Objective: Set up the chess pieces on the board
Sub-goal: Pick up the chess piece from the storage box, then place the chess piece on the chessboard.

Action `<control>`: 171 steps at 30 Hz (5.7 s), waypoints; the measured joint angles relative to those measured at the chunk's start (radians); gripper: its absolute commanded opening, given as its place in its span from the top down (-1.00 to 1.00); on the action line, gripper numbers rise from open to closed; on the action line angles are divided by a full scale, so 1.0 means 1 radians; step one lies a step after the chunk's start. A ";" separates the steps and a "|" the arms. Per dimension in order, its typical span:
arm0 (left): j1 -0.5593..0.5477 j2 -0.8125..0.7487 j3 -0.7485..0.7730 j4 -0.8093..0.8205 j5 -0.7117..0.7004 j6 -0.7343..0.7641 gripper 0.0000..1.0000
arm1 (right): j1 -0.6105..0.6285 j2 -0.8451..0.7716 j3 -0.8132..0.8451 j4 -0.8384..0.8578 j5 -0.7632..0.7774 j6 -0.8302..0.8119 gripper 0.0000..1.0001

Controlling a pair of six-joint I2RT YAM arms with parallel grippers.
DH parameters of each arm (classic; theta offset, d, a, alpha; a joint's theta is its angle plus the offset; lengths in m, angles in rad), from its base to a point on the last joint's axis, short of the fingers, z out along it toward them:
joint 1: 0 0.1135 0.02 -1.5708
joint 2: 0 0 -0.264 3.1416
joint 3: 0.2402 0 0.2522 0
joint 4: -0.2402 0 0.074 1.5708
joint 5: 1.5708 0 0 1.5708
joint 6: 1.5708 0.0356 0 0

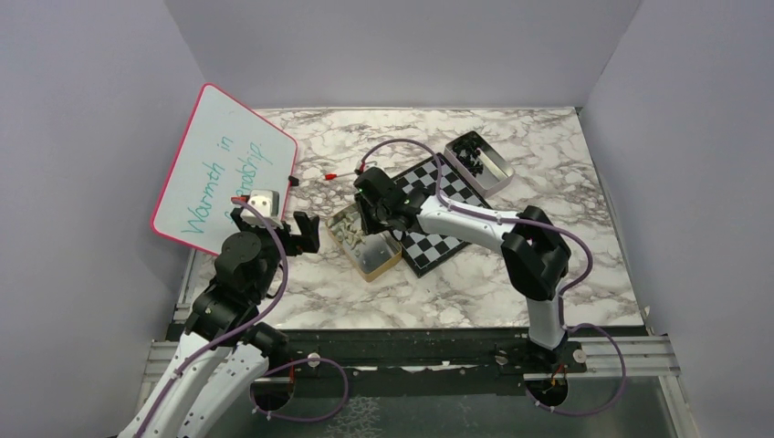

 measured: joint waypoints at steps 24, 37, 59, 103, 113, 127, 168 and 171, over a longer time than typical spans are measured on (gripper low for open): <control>0.000 -0.010 0.000 -0.001 0.000 0.000 -0.98 | 0.016 0.068 -0.035 0.092 -0.190 0.119 0.41; 0.000 -0.010 0.000 -0.001 0.000 0.000 -0.98 | 0.016 0.101 -0.040 0.092 -0.200 0.181 0.40; 0.000 -0.010 0.000 -0.001 0.000 0.000 -0.98 | 0.027 0.119 -0.037 0.080 -0.201 0.201 0.70; 0.000 -0.007 0.000 -0.001 0.000 0.000 -0.98 | -0.266 -0.250 -0.290 -0.228 -0.018 0.053 0.68; 0.000 -0.007 0.000 -0.001 0.000 0.001 -0.99 | -0.275 -0.216 -0.286 -0.220 -0.020 0.064 0.64; 0.000 -0.007 0.000 -0.001 0.000 0.001 -0.98 | -0.275 -0.196 -0.286 -0.193 -0.022 0.079 0.63; 0.000 -0.007 0.000 0.000 0.000 0.001 -0.98 | -0.276 -0.165 -0.286 -0.194 -0.026 0.105 0.52; 0.000 -0.007 0.000 -0.001 0.000 0.001 -0.98 | -0.276 -0.165 -0.286 -0.195 -0.027 0.105 0.52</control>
